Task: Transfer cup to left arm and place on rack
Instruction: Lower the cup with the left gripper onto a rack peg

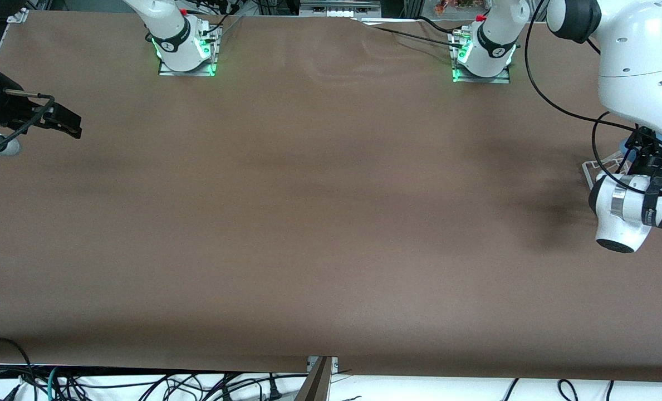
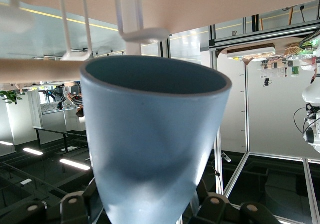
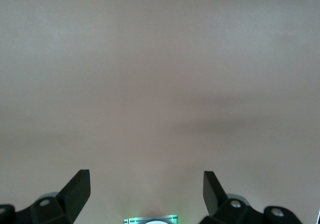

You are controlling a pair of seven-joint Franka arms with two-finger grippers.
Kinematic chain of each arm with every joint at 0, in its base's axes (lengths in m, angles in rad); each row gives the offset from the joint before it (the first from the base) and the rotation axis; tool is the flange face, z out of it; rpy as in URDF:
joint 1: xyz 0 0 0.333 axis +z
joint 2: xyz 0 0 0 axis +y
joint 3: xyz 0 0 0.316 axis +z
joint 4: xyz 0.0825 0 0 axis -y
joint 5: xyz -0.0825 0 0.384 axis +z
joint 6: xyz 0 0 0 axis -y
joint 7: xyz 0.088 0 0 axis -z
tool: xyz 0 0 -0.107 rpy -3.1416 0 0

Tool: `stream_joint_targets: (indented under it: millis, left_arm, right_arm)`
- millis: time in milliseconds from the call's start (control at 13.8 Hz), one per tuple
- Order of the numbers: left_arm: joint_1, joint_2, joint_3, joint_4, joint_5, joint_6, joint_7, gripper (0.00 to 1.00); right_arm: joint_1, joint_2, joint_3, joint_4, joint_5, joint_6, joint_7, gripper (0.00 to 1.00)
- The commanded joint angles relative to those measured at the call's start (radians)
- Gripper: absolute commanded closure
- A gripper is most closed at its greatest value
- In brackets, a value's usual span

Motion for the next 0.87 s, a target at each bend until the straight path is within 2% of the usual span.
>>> stream_joint_targets:
  millis: [0,509,582,655,800]
  left_arm:
    - [-0.005,0.005,-0.001,-0.029,0.021,-0.007,0.002,1.0]
    - [-0.007,0.046,-0.002,-0.026,0.013,-0.002,-0.039,1.0]
    - [-0.007,0.049,-0.002,-0.023,0.013,-0.002,-0.039,0.76]
    - [-0.008,0.049,-0.002,-0.023,0.013,-0.004,-0.038,0.03]
    - [-0.013,0.046,-0.001,-0.018,0.015,-0.007,-0.032,0.0]
  right_arm:
    - [-0.009,-0.006,0.01,-0.008,-0.005,0.009,-0.01,0.0]
    - [-0.009,-0.006,0.01,-0.008,-0.005,0.01,-0.008,0.0]
    - [-0.009,-0.008,0.01,-0.008,-0.005,0.01,-0.01,0.0]
    - [-0.009,-0.006,0.01,-0.008,-0.003,0.01,-0.01,0.0]
    - [-0.009,-0.006,0.01,-0.008,-0.003,0.01,-0.01,0.0]
